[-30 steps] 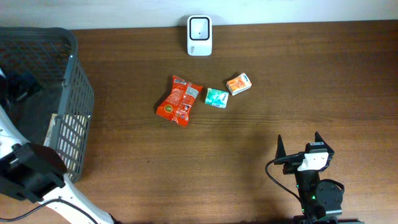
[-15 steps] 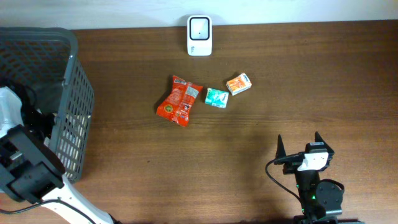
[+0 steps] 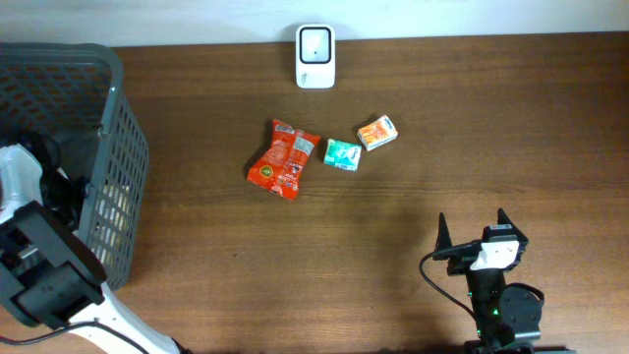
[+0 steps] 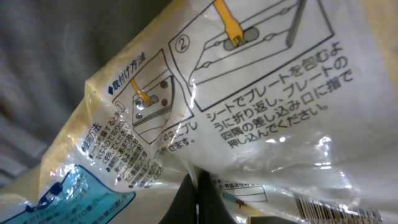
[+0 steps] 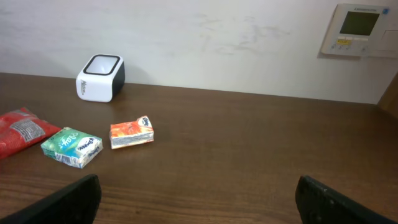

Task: Scan the item barcode
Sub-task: 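Grasp the white-and-yellow bag in the basket with the left gripper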

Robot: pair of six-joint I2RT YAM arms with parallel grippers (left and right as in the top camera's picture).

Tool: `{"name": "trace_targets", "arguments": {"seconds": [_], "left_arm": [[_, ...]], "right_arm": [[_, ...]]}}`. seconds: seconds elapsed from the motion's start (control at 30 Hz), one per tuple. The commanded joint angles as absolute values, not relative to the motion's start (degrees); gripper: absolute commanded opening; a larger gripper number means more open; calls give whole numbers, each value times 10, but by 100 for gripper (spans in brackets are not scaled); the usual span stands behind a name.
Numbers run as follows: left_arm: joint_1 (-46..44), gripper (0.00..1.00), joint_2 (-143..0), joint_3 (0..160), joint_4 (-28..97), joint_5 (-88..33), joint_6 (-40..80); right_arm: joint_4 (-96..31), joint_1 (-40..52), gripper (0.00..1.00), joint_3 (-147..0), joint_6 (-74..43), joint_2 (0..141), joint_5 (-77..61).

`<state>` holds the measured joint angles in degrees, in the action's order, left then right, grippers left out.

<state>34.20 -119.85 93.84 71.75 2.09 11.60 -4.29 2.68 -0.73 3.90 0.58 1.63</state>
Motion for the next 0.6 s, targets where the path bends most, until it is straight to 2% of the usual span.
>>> {"name": "trace_targets", "arguments": {"seconds": [0.0, 0.13, 0.2, 0.43, 0.57], "left_arm": [[347, 0, -1220, 1041, 757, -6, 119], [347, 0, -1201, 1289, 829, -160, 90], [346, 0, -1185, 1388, 849, -149, 89], [346, 0, -1122, 1470, 844, -157, 90], [343, 0, -1044, 1475, 782, -328, 90]], "right_arm": [[-46, 30, 98, -3, 41, 2, 20], [-46, 30, 98, -3, 41, 2, 20], [-46, 30, 99, -3, 41, 2, 20], [-46, 30, 98, -3, 41, 2, 20], [-46, 30, 98, -3, 41, 2, 20]]}}
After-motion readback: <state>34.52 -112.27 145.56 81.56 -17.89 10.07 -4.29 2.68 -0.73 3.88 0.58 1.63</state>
